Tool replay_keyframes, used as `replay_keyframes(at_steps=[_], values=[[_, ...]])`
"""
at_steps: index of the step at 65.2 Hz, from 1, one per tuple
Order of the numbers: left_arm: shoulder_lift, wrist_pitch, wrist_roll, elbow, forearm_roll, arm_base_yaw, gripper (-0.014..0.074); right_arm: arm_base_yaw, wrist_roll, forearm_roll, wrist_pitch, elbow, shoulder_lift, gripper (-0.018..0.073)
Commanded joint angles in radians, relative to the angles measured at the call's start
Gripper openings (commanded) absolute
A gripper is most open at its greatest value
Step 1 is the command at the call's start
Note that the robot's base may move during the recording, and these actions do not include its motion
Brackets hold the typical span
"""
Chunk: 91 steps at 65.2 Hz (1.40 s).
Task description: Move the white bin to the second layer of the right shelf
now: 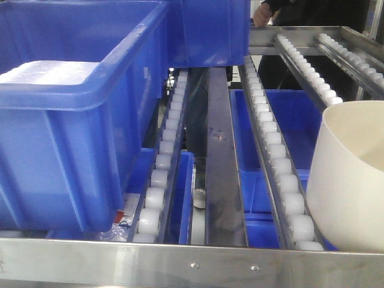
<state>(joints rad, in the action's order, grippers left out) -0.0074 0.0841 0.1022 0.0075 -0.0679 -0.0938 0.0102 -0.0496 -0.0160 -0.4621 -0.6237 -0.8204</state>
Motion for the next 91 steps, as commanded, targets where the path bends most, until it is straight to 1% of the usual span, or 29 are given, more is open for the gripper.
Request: replay_keyframes(at_steps=[1,9,18,24,60,71,74,79,91], values=[[-0.013,-0.084,-0.003,0.037,-0.006,-0.009,0.0085,0.004,0.007,0.065,0.107,0.011,0.078,0.0169],[-0.013,-0.084,-0.003,0.037,-0.006,-0.009,0.0085,0.004,0.007,0.054,0.208,0.104,0.175,0.0048],[-0.013,-0.084,-0.003,0.037,-0.006,-0.009,0.0085,0.004,0.007,-0.023,0.346,0.210,0.281,0.0048],[-0.013,-0.084,-0.003,0.037,-0.006,-0.009,0.0085,0.004,0.007,-0.038,0.407,0.263,0.325,0.0048],[-0.013,-0.084,-0.003,0.037,-0.006,-0.009,0.0085,0.004,0.007,-0.038,0.399,0.282,0.333,0.0048],[-0.013,-0.084,-0.003,0.037,-0.006,-0.009,0.0085,0.004,0.007,-0.038,0.454,0.282,0.333,0.0048],[-0.013,-0.084,-0.003,0.037,-0.006,-0.009,0.0085,0.004,0.007,-0.029,0.489,0.282,0.333,0.0048],[-0.013,-0.084,-0.003,0.037,-0.006,-0.009,0.0085,0.004,0.007,0.001,0.511,0.282,0.334,0.0048],[-0.013,-0.084,-0.003,0.037,-0.006,-0.009,0.0085,0.004,0.007,0.040,0.479,0.317,0.464,0.0048]])
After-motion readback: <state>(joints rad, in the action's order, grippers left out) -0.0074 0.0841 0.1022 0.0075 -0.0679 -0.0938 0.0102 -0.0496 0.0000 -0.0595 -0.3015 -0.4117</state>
